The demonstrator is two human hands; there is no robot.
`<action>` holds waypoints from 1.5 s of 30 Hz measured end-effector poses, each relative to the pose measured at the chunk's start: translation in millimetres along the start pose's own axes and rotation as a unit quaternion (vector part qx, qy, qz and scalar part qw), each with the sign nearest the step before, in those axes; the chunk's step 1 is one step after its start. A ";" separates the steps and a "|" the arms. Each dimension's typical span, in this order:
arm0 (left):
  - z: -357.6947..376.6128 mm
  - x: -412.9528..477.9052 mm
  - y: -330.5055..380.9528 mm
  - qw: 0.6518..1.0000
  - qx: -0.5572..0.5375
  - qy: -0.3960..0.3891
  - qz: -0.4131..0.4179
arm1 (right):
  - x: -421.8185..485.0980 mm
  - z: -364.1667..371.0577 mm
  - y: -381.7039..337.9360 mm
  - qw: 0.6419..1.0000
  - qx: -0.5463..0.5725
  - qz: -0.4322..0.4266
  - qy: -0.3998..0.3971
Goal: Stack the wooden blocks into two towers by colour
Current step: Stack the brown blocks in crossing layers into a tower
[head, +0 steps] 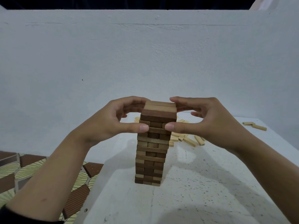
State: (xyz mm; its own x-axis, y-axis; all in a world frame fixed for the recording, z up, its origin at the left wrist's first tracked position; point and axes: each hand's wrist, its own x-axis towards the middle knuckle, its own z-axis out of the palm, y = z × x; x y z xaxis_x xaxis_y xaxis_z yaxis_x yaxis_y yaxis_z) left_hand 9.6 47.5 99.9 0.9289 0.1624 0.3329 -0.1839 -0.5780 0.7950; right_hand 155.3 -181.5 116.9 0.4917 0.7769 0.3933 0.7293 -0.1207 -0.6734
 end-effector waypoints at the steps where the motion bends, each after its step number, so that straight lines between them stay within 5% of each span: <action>1: -0.2 0.3 1.0 1.000 0.000 0.005 0.000 | -0.2 0.4 -0.9 1.000 0.005 0.001 0.002; 45: -3.2 1.0 -4.3 1.000 0.010 -0.007 0.023 | -1.3 4.3 -2.9 0.999 0.036 -0.006 -0.001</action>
State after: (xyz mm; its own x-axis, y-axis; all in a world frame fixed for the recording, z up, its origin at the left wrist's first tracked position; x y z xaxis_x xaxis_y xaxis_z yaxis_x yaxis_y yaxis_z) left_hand 10.3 52.7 98.4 0.9237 0.1240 0.3625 -0.2206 -0.6014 0.7679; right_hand 150.5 -179.4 115.6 0.4817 0.7790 0.4013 0.6992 -0.0656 -0.7119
